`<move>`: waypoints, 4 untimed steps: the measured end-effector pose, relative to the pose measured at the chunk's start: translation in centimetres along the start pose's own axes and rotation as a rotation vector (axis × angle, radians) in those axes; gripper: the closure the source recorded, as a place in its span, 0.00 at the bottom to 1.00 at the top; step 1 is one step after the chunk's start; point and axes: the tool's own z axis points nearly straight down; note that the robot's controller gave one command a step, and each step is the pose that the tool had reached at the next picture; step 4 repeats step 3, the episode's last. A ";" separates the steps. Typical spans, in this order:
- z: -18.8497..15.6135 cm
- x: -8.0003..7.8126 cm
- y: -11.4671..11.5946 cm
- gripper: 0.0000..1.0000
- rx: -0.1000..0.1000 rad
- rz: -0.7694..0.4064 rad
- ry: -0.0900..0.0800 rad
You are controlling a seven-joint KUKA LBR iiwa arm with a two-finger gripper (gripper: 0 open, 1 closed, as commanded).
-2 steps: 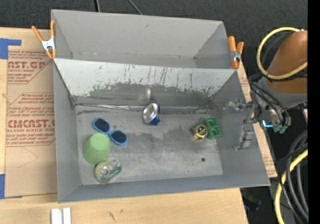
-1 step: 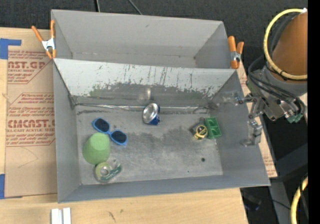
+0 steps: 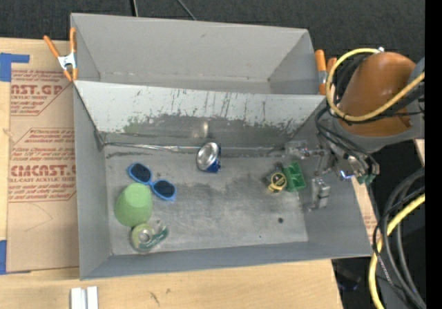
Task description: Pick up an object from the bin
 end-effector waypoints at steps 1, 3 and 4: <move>9.1 -2.9 -0.6 0.00 0.001 -0.150 -0.002; -6.1 -0.3 3.3 1.00 0.007 -0.252 -0.012; -6.1 -0.3 3.3 1.00 0.007 -0.252 -0.012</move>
Offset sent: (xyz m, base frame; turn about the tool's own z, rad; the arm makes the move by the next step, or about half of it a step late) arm 0.0296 -0.0010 -0.0869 -0.1486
